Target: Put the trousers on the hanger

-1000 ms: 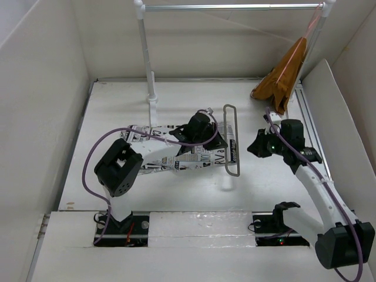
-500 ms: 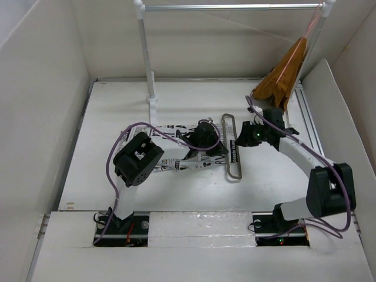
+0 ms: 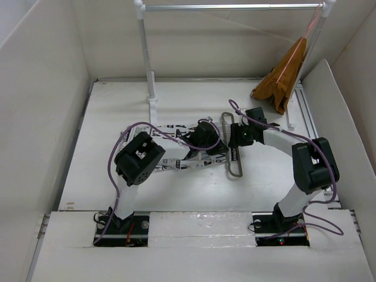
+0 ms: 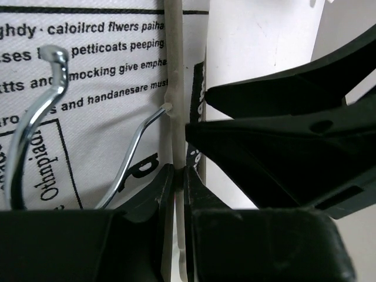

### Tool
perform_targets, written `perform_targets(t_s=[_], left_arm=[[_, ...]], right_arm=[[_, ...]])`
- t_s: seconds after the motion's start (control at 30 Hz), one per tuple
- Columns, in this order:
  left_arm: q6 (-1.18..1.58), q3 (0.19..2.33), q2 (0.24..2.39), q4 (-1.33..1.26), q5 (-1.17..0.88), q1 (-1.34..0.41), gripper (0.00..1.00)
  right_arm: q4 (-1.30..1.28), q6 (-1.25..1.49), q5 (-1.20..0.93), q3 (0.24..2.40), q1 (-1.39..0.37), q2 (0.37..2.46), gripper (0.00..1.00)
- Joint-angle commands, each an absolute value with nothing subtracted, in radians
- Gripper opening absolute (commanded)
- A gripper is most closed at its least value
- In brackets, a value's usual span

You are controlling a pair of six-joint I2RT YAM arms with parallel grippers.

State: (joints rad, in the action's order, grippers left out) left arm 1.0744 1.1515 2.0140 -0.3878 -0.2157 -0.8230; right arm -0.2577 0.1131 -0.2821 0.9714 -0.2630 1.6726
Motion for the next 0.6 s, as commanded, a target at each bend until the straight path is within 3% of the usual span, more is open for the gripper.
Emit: perform_targets(t_s=[0.0, 0.17, 0.33, 0.37, 0.57], left_arm=[[1.068, 1.155, 2.011, -0.425, -0.187, -0.833, 0.00], [1.075, 1.155, 2.008, -0.426, -0.176, -0.833, 0.00], [1.057, 1.158, 2.000, -0.405, -0.144, -0.833, 0.00], [1.055, 1.161, 2.005, -0.403, -0.146, -0.833, 0.00], [1.043, 1.189, 2.028, -0.388, -0.130, -0.833, 0.00]], right_arm=[[-0.206, 0.126, -0.219, 1.006, -0.296, 1.706, 0.51], [-0.189, 0.152, -0.198, 0.980, -0.327, 1.703, 0.21], [-0.219, 0.143, -0.183, 1.008, -0.347, 1.715, 0.08], [-0.225, 0.140, -0.190, 1.015, -0.347, 1.718, 0.00], [-0.244, 0.152, -0.233, 1.037, -0.347, 1.608, 0.00]])
